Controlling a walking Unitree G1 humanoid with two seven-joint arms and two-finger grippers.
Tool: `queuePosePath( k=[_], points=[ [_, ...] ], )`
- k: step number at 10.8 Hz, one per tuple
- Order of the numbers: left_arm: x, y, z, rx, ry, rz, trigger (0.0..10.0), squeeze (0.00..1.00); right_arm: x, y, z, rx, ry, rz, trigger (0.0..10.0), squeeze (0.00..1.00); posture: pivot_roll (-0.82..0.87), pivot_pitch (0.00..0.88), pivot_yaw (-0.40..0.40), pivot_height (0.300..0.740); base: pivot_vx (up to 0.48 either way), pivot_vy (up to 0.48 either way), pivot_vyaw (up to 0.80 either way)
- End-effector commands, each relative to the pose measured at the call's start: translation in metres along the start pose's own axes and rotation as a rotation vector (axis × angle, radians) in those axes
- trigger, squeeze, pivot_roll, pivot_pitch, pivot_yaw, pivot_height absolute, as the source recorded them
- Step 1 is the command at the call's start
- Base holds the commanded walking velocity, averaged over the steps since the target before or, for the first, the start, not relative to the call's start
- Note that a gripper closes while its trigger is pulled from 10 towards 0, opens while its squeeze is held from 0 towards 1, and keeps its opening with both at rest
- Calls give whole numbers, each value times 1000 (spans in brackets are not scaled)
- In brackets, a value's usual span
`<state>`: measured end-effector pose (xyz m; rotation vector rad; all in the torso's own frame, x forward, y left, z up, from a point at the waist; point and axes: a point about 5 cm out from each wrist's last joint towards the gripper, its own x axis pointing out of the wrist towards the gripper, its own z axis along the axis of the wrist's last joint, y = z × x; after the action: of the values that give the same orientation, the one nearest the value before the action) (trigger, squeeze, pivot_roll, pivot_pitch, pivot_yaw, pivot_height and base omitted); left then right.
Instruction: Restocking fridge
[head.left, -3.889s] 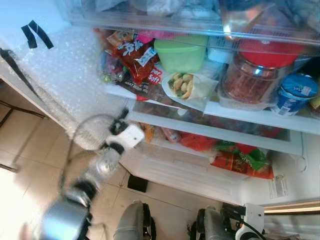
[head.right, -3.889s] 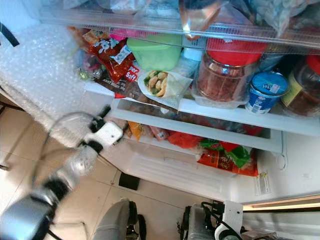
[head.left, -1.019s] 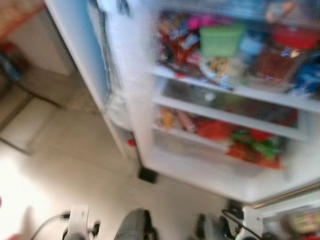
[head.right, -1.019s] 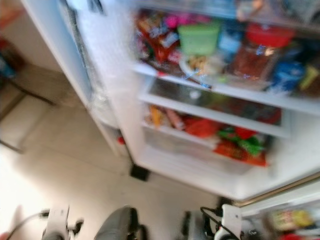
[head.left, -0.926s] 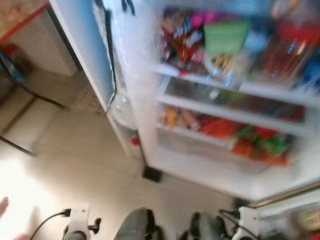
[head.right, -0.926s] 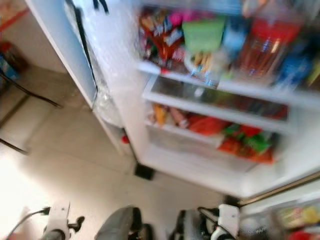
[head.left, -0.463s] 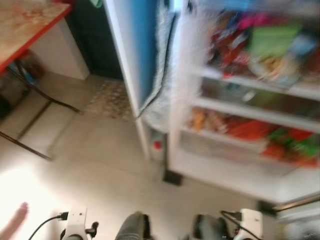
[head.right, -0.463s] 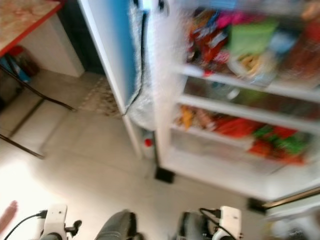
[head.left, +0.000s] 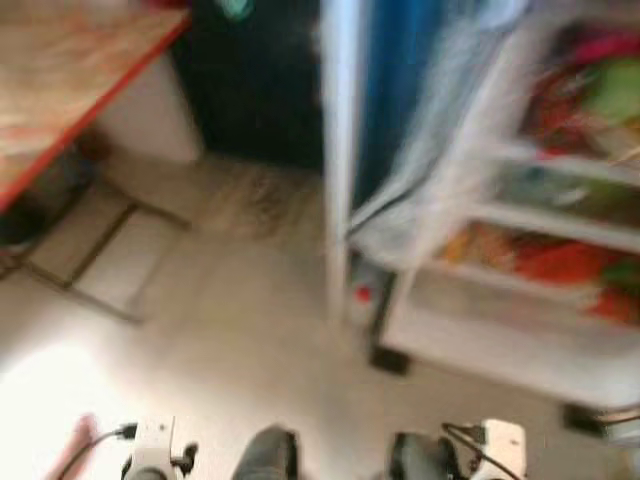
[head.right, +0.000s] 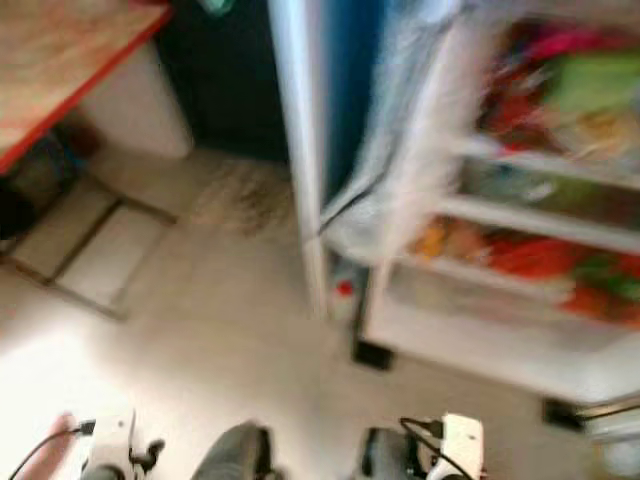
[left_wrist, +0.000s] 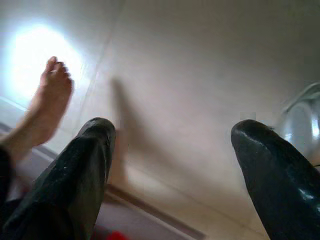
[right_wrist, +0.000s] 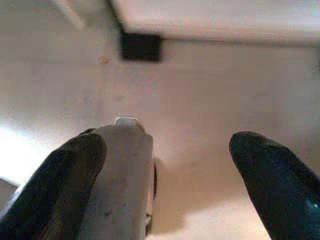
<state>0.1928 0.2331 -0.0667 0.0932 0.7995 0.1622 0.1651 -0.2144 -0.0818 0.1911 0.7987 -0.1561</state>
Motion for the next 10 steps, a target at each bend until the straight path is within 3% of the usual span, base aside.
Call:
queuePosePath(
  k=[1,8,10],
  points=[
    [-3,-3,-13,11,53,-17,10000,0,-5,7,-22,7,85,26,10000,0,80,214,107,650,0,0,0],
    [-3,-6,-15,13,66,-36,10000,0,-5,8,-22,13,96,30,10000,0,80,217,109,740,0,0,0],
    [-3,-7,-15,11,62,-37,10000,0,-5,8,-22,11,95,27,10000,0,80,215,108,740,0,0,0]
  ],
)
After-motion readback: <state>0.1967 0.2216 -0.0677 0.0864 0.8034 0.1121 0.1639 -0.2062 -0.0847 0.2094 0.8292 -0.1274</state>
